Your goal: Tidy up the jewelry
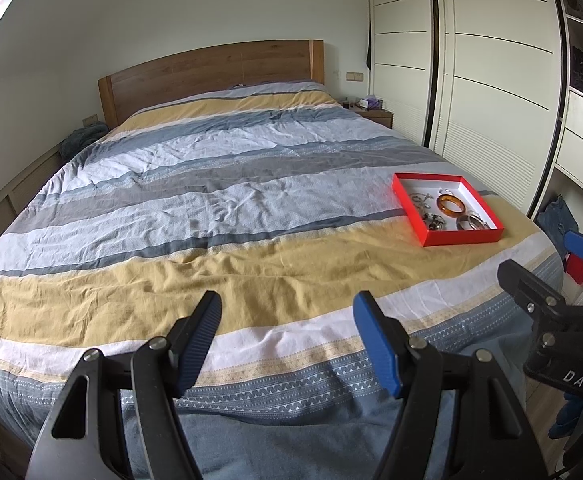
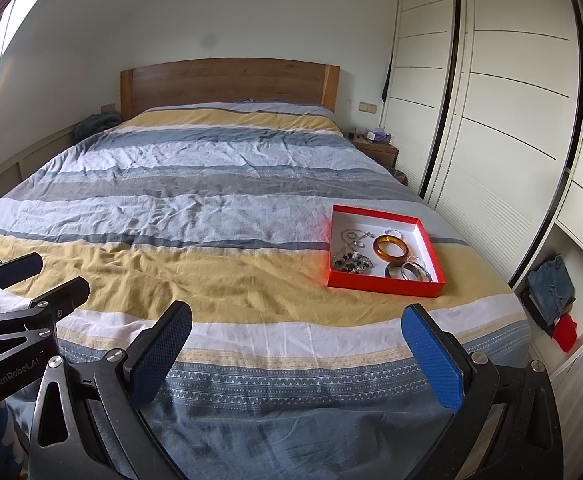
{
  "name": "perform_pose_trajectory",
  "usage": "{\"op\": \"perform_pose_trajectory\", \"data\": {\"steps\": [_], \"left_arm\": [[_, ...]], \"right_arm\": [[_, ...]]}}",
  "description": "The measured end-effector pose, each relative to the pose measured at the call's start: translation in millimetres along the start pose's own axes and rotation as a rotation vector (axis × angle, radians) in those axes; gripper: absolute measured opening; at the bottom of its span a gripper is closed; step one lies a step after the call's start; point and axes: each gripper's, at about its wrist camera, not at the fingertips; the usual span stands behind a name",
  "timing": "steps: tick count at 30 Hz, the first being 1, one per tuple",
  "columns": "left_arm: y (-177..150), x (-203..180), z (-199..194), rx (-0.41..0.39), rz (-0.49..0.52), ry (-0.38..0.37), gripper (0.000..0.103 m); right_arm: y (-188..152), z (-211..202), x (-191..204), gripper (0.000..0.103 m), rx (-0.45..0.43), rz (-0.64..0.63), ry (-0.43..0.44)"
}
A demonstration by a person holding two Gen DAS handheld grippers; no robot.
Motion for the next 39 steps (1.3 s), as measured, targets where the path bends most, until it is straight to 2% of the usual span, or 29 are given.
{"op": "perform_pose_trajectory", "data": {"steps": [39], "left_arm": [[-0.2, -0.9, 7.6, 0.034, -0.008, -0.016, 0.067]], "right_arm": [[-1.9, 13.2, 6.6, 0.103, 0.04, -0.015, 0.014]]}}
Point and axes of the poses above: each gripper's, at about its wrist camera, not at the fingertips, and z roughly the way its jaws point, x to its left, y to its top, and after that the axes turned 7 degrees about x, right-handed
